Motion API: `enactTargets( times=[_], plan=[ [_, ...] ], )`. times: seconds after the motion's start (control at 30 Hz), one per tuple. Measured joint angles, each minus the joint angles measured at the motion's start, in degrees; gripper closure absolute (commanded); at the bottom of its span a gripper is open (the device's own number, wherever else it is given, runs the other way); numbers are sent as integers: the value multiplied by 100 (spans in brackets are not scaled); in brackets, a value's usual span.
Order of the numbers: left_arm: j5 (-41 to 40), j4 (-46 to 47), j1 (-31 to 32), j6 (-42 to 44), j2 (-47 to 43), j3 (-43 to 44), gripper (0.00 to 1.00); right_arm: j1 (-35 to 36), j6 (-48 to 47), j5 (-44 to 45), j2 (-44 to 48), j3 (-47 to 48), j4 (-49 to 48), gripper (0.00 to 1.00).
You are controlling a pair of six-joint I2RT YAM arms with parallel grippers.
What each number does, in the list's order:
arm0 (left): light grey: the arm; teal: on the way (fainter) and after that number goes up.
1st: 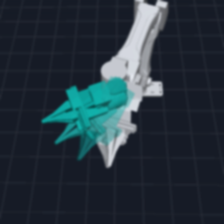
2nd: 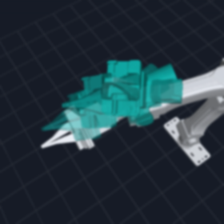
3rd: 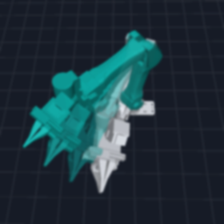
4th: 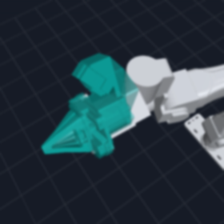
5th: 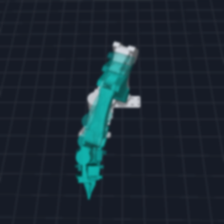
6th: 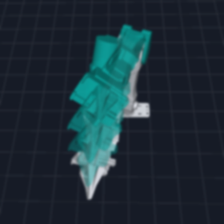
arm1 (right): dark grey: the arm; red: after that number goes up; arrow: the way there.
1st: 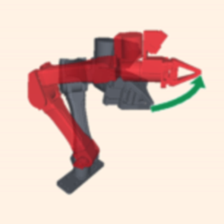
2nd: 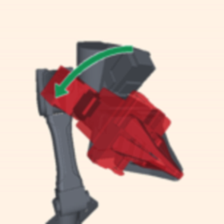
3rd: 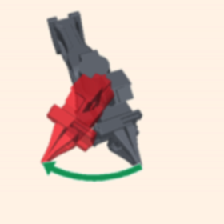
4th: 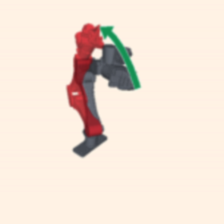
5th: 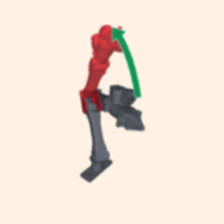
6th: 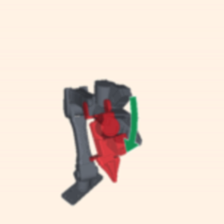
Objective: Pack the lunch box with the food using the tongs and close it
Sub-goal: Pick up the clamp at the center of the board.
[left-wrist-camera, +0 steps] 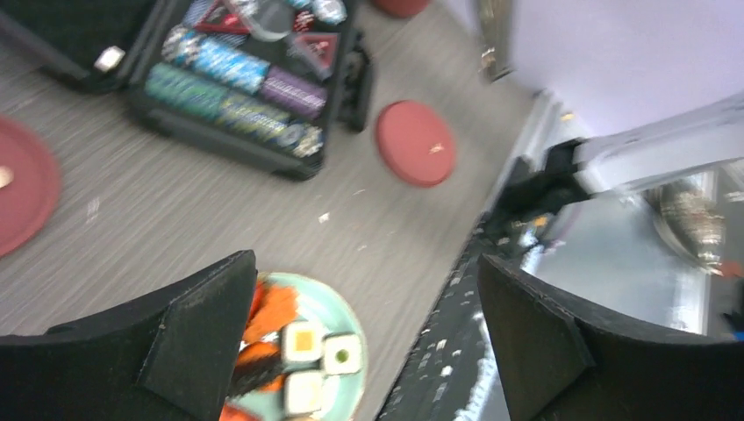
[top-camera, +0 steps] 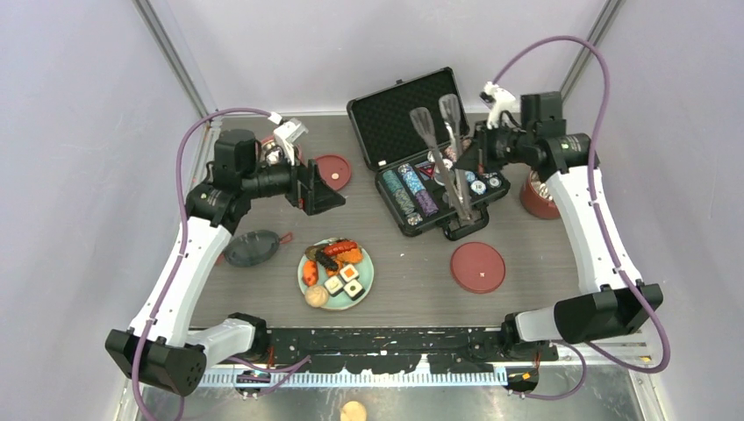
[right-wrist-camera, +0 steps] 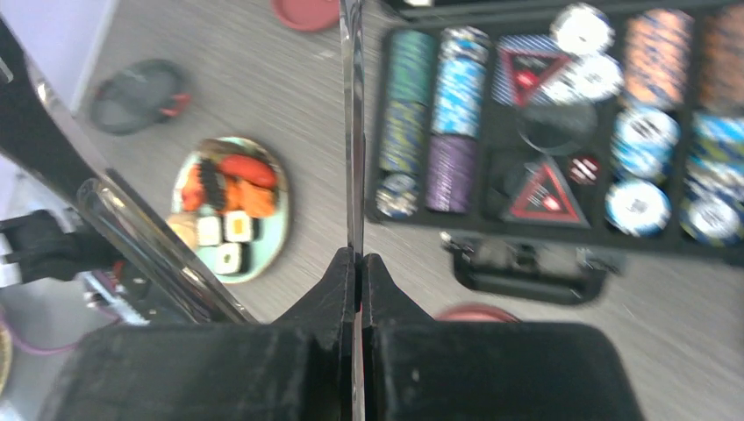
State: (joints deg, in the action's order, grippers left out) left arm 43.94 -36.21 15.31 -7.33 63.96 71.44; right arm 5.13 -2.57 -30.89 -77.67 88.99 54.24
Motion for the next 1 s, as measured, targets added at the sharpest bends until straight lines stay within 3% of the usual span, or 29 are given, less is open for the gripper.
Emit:
enactTargets(
  times=[0.17,0.37,0.5,0.83,1.0],
  plan=[
    [979,1316,0,-1419,188,-13,0,785,914,-452,-354,284,-734,99],
    [1353,4881,0,-4358,538,-702,8,1388,2063,-868,-669,284,-1740,100],
    [1322,6063,20,-5362,785,-756,12,1808,2686,-1064,-750,282,-2341,100],
    [1303,6795,267,-5864,791,-756,34,2306,3294,-1329,-942,282,-2813,100],
    [1303,6824,306,-5877,791,-756,57,2413,3414,-1399,-1049,229,-2896,100]
  ],
)
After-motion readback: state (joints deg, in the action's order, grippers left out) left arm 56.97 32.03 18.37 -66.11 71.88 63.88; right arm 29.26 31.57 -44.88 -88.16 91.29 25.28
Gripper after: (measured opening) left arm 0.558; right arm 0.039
